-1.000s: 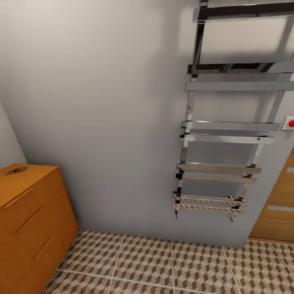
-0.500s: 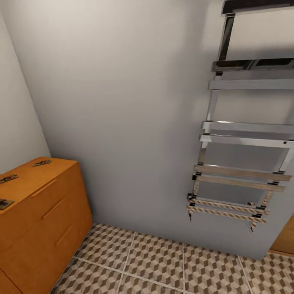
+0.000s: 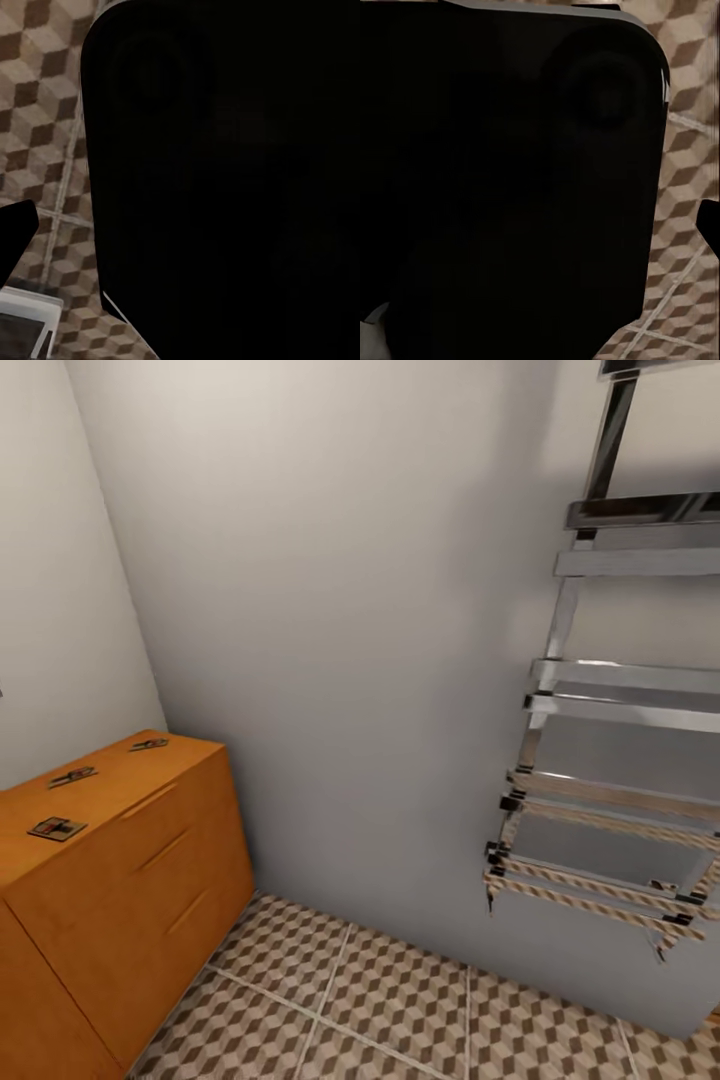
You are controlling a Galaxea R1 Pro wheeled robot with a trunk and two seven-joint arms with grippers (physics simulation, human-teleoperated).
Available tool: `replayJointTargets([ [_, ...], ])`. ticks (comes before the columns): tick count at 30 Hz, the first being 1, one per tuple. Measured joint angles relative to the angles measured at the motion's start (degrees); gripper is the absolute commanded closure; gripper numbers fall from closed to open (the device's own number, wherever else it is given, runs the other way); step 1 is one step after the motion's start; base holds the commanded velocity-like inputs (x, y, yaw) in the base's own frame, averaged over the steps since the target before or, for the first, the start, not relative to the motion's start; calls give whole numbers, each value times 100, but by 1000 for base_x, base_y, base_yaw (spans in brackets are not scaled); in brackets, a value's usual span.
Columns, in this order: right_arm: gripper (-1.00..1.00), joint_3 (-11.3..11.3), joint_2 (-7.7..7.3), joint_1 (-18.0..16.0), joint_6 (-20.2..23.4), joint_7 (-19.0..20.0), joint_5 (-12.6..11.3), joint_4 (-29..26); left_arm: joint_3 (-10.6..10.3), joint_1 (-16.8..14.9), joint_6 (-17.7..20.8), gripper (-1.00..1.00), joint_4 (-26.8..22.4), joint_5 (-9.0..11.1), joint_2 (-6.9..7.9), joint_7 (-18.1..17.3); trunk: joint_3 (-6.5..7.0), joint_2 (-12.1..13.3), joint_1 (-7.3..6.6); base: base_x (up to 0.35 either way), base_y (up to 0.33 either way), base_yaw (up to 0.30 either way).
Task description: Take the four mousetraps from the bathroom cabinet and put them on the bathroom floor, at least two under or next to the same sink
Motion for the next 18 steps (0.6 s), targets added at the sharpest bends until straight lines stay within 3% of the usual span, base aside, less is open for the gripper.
replayJointTargets([
  [12, -100, 2, 3, 0, -48, 0, 0, -1, 8, 0, -31, -100, -10, 0, 0, 0, -26, 0, 0, 0, -179, 245],
  [18, -100, 7, 4, 0, -131, 0, 0, -2, 8, 0, -270, -100, 3, 6, 0, 0, -38, 0, 0, 0, -66, 244],
])
